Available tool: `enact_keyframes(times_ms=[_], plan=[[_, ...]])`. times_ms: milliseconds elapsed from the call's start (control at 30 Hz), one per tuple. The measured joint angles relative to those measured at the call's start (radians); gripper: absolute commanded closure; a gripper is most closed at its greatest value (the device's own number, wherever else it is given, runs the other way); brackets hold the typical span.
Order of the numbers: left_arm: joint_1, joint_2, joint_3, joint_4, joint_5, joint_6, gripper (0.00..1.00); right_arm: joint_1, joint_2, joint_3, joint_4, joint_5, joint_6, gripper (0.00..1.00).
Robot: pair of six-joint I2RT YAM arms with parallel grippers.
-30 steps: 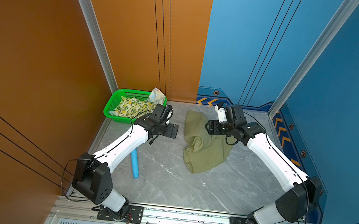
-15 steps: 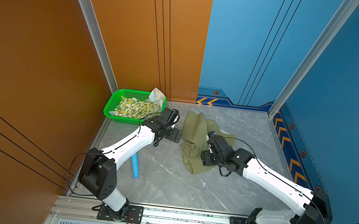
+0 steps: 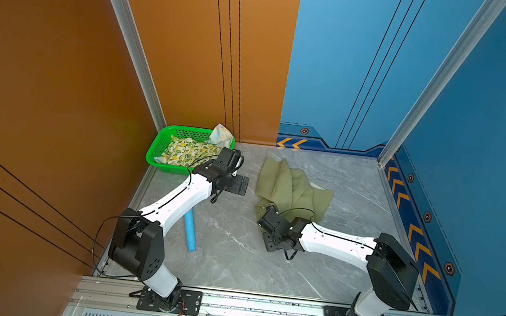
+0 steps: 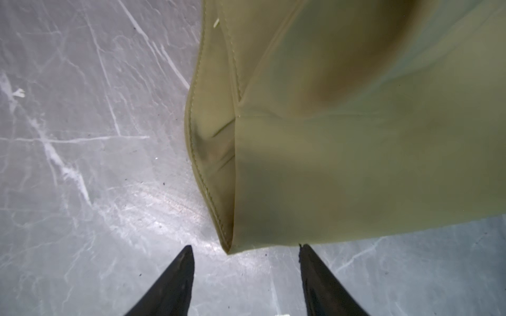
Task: Fold and stack skirts
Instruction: Flatten out the skirt at the center of the table.
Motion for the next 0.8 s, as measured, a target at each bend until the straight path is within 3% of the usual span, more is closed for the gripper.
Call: enact_keyframes(times_ms=[167, 267, 367, 400, 567, 800], plan=[[0.000, 0.000, 0.000, 0.000, 0.000, -0.003, 0.02, -0.001, 0.059, 0.015, 0.023, 0.009, 0.002, 0.49], [0.000, 0.000, 0.000, 0.000, 0.000, -0.003, 0.02, -0.002, 0.095, 0.027, 0.031, 0.010, 0.006, 0.62], [0.000, 0.000, 0.000, 0.000, 0.000, -0.003, 0.02, -0.004, 0.116, 0.031, 0.039, 0.021, 0.006, 0.95], [0.000, -0.001, 0.000, 0.000, 0.000, -0.003, 0.02, -0.006, 0.116, 0.031, 0.039, 0.024, 0.007, 1.00], [0.000, -0.001, 0.000, 0.000, 0.000, -0.003, 0.02, -0.030, 0.045, 0.012, 0.034, 0.055, -0.003, 1.00], [-0.007, -0.001, 0.000, 0.000, 0.000, -0.011, 0.02, -0.133, -0.268, -0.017, -0.016, 0.135, -0.042, 1.00]])
